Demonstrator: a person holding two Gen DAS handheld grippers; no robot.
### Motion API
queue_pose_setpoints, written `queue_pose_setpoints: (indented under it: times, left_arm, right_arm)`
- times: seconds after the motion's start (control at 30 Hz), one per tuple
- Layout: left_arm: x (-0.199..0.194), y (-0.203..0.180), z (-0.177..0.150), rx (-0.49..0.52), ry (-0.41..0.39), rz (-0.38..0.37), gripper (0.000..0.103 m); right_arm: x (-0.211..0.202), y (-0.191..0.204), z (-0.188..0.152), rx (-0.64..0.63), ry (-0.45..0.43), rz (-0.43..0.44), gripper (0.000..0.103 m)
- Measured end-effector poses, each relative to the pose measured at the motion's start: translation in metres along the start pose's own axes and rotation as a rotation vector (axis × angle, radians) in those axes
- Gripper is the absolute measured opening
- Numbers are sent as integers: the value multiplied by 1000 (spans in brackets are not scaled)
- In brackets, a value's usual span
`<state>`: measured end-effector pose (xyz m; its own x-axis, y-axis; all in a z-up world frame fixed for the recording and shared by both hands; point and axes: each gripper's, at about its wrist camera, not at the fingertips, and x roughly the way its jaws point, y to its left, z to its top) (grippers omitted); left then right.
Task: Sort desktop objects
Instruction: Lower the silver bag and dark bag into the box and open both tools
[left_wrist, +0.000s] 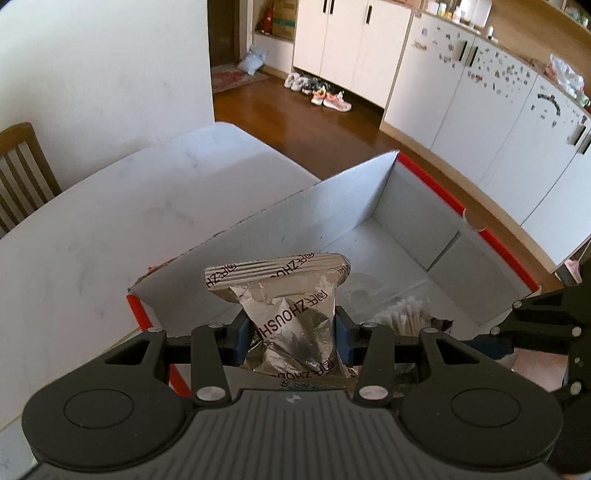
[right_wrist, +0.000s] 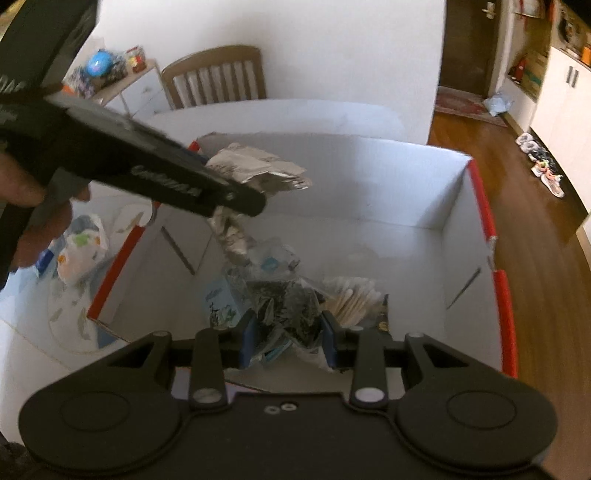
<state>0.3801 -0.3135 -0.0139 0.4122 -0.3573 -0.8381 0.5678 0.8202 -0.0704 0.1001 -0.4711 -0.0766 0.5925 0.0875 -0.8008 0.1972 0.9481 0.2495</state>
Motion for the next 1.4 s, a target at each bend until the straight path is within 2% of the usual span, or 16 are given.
queue_pose_setpoints:
  times: [0.6,1.13,1.4]
  left_arm:
    - [45,3,0,31,104,19,43]
    - [61,-2,3,77,144,34,44]
    - [62,0,3,66,153,40,44]
  right_arm:
    - [36,-2,11,-26,142,14,35]
    - [42,-2,14,-15,155,19,35]
    - [42,-2,14,-10,153,22,37]
